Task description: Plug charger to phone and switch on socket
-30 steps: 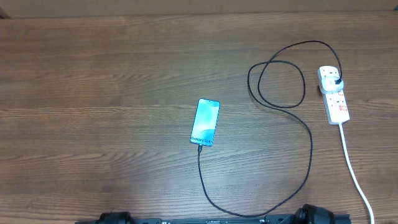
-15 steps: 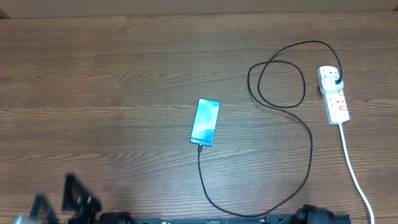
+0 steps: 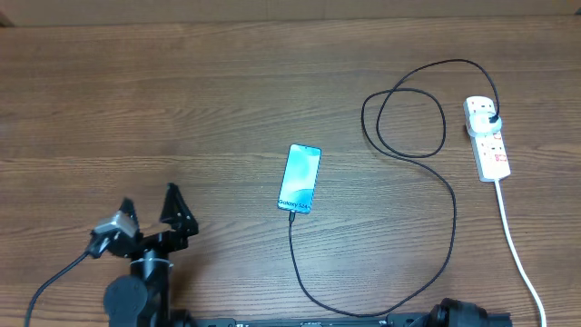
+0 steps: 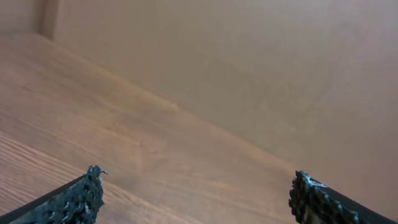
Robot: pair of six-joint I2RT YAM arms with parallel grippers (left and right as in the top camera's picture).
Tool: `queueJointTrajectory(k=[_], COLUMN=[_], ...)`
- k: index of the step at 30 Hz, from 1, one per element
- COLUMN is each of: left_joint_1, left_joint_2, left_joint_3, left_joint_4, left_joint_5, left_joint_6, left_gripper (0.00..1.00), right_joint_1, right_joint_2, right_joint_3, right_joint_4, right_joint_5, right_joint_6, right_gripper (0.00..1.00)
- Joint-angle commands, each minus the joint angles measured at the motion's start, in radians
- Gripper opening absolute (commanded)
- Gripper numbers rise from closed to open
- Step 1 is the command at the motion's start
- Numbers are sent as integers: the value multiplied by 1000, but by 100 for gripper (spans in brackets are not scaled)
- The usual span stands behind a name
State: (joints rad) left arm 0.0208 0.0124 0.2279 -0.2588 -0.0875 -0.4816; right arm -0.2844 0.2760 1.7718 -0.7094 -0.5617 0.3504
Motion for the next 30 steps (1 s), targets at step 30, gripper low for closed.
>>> queueJointTrajectory(k=[30], left_joint_1=[-2], left_joint_2=[-7], left_joint_3=[-223], left_joint_4=[186], left_joint_5=[159], left_joint_6=[266], left_gripper=[100], right_joint_1=[10], right_joint_2=[-217], right_joint_3=[-3], right_joint_4=[28], right_joint_5=[124], right_joint_6=[-45], right_gripper=[13])
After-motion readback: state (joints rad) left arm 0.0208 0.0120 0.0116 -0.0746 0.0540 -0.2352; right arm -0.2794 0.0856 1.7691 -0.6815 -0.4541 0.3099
